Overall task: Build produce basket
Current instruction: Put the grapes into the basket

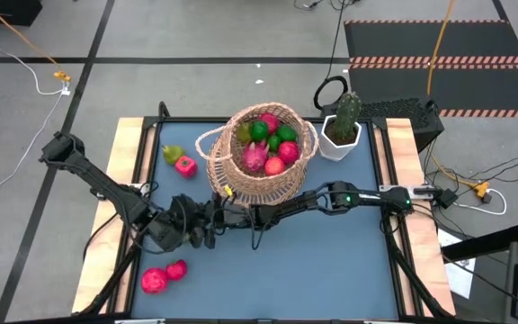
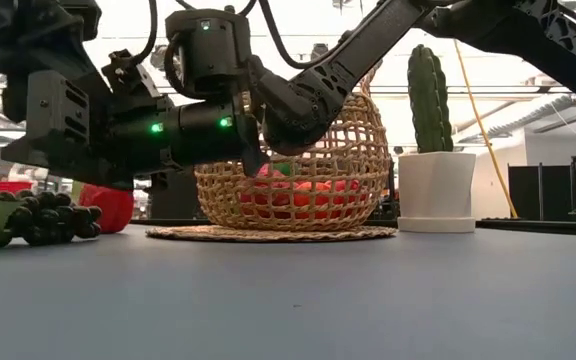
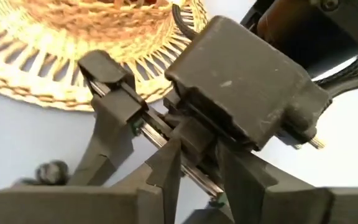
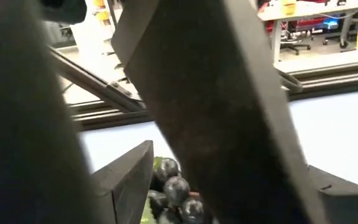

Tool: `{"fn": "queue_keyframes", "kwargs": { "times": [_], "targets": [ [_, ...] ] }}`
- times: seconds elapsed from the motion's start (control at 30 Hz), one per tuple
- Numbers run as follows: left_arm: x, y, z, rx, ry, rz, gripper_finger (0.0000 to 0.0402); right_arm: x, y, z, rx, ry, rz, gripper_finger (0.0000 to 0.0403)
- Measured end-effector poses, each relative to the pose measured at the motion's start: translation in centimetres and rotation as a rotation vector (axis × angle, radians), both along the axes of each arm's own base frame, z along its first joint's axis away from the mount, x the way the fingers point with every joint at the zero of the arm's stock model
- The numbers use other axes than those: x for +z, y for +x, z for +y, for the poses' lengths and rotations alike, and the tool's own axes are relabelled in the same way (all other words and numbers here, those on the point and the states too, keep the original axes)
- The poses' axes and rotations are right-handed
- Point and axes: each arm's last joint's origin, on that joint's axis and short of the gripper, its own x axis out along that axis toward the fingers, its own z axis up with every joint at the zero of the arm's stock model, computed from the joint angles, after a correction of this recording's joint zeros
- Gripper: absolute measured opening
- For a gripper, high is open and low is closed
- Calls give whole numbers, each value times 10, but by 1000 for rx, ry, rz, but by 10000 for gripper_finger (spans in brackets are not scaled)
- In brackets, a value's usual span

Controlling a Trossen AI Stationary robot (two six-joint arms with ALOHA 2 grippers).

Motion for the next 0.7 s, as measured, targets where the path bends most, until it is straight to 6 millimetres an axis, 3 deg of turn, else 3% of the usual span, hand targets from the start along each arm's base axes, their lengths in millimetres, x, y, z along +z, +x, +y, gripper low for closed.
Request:
{"fn": "queue_keyframes", "kwargs": {
  "times": [0.1, 0.23, 0.43, 0.6, 0.7],
  "targets": [
    [-1, 0, 4, -10, 61, 30, 112, 0, 0, -1, -3, 4, 2, 249],
    [-4, -1, 10, 50, 28, 60, 120, -4, 0, -1, -1, -7, 39, 249],
    [-10, -2, 9, -14, -25, 122, 122, -9, -2, -6, 6, -53, 133, 249],
    [-34, -9, 11, 30, -29, 142, 122, 8, -9, -11, 0, -142, 236, 249],
    [-50, -11, 9, 57, -80, 103, 122, 17, -19, -12, -89, -217, 301, 249]
  ]
}}
